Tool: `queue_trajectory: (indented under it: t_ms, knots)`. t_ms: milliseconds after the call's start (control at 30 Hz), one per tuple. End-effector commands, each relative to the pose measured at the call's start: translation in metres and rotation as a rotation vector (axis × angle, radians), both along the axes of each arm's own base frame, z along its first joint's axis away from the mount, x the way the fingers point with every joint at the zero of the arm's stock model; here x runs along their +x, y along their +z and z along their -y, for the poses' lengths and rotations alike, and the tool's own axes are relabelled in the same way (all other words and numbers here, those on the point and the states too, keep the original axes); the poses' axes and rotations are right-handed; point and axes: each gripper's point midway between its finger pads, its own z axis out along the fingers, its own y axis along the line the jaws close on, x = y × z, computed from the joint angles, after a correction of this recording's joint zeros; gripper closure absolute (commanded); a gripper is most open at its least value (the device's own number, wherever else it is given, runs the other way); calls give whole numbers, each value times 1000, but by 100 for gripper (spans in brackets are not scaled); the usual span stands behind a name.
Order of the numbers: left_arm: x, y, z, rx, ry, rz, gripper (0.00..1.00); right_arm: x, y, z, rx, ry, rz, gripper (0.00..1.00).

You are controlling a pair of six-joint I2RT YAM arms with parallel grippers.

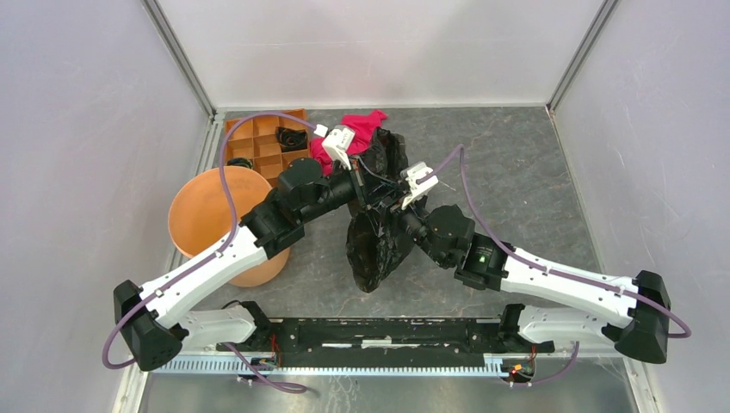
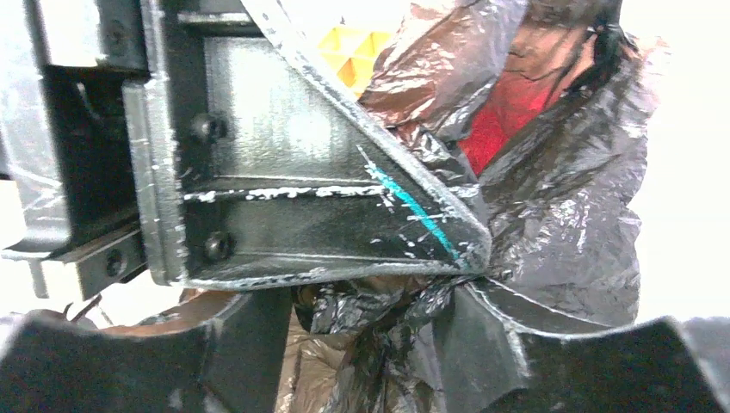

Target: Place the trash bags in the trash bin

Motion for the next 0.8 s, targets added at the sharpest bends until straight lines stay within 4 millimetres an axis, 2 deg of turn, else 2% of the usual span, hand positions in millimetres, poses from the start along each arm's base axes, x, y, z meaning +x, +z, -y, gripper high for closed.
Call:
queue_trajectory:
  t_ms: [0, 100, 133, 167, 200, 233, 267, 333, 367, 400, 567, 667, 767]
  knots:
    - [-5, 26, -6, -34, 8, 30, 98, 10, 28, 3, 44, -43, 142, 52]
    - [-3, 28, -10, -13, 24, 41, 95, 11, 27, 6, 49, -51, 150, 92]
    - [-2, 28, -11, 0, 32, 45, 84, 11, 25, 6, 43, -52, 147, 98]
    - [-2, 28, -14, 12, 40, 48, 76, 11, 22, 6, 34, -50, 141, 99]
    - [-1, 28, -17, 34, 51, 58, 62, 10, 19, 7, 21, -47, 135, 99]
    - [1, 28, -22, 56, 70, 67, 41, 10, 13, 8, 1, -49, 125, 100]
    - [1, 28, -27, 87, 86, 72, 29, 10, 6, 12, -22, -58, 114, 100]
    - [0, 28, -40, 142, 115, 87, 10, 11, -3, 24, -56, -92, 99, 100]
    - [3, 29, -50, 164, 155, 102, 3, 12, -9, 30, -77, -112, 90, 100]
    - [3, 29, -60, 195, 184, 105, 1, 13, -12, 38, -84, -135, 84, 100]
    - [-2, 26, -123, 327, 372, 112, 0, 21, -21, 82, -125, -235, 55, 100]
    - [-1, 16, -173, 433, 558, 96, 0, 27, -15, 112, -131, -302, 56, 100]
    - [2, -6, -230, 597, 820, 34, 0, 26, -3, 135, -123, -342, 71, 99]
